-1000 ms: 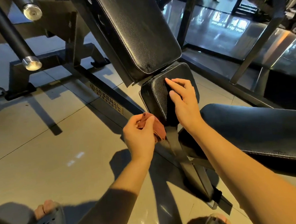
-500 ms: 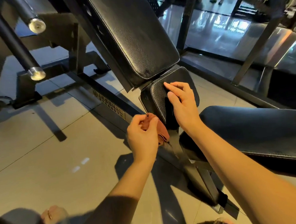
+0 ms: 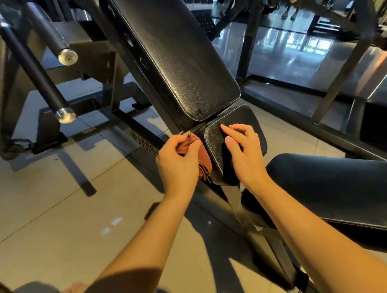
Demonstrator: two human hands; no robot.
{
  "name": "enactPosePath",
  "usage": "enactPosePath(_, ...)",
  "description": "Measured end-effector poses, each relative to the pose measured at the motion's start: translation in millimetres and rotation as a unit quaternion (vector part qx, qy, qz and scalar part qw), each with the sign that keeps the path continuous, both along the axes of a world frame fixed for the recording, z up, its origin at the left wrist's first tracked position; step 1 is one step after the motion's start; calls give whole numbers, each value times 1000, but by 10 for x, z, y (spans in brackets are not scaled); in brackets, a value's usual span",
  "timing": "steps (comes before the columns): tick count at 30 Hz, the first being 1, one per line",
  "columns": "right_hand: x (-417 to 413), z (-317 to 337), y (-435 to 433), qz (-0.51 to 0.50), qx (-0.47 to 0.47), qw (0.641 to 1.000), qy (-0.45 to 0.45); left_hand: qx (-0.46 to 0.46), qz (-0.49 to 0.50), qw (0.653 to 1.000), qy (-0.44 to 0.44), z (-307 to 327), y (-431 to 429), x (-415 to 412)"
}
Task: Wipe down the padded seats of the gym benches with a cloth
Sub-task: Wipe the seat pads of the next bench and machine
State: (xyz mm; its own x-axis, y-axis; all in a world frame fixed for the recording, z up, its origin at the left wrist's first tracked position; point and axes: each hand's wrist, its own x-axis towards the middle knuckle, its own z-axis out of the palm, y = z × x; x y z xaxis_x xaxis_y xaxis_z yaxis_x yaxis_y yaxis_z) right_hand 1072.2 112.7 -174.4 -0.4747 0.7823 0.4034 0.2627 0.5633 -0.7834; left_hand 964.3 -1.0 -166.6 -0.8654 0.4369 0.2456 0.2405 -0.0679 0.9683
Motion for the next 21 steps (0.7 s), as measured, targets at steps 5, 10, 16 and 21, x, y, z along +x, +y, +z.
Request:
enactPosePath(5, -19, -5, -5, -9, 7, 1000, -6, -68, -35, 997, -33, -315, -112, 252)
enactPosePath(10, 10, -6, -19, -4, 18, 1000, -25, 8, 26, 1000, 5, 23, 122, -120)
enactPosePath(16, -21, -12, -11, -18, 15, 1000, -9, -77, -26, 996, 24, -161, -19, 33)
enactPosePath(21, -29, -24, -19, -22, 13, 1000, -8, -14, 8, 999, 36, 40, 145, -182)
